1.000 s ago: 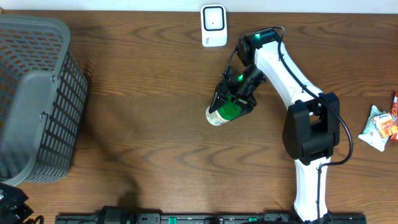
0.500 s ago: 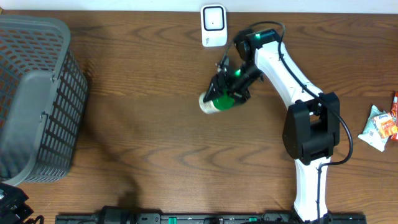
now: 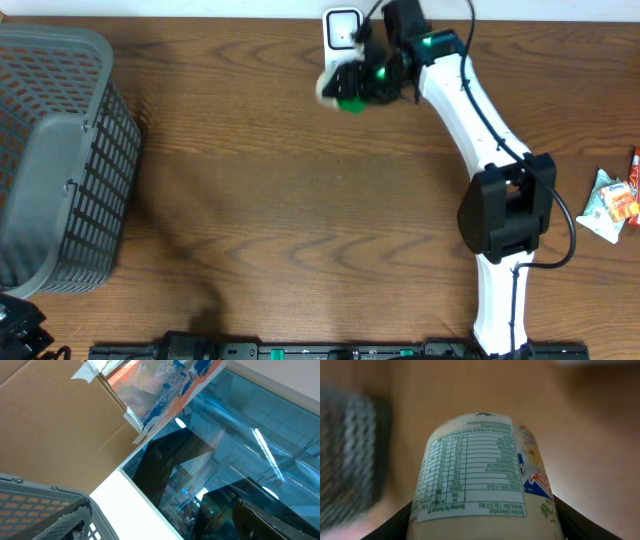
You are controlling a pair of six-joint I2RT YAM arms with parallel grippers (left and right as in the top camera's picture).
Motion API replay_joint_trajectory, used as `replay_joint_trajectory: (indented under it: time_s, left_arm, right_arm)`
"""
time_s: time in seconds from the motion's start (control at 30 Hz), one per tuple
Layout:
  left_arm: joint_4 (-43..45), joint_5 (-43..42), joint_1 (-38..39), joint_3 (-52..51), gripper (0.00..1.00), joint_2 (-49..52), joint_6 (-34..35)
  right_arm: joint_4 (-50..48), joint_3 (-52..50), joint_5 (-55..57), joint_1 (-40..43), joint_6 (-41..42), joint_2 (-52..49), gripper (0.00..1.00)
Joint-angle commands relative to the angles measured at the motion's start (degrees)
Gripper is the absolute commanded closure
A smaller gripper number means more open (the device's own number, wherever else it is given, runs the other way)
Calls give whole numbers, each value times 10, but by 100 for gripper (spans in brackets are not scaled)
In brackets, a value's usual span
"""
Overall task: Scan the item barcode
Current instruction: 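Hold the jar's label in front of the white scanner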
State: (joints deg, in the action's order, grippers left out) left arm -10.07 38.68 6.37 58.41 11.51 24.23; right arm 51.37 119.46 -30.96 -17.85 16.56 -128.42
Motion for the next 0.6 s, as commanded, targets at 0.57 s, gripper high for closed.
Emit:
replay_joint_trajectory:
  time_s: [0.57]
  left_arm:
    - [2, -8, -3, -6, 10, -3, 5]
  right_arm:
    - [-381, 16, 427, -15, 21, -57, 55]
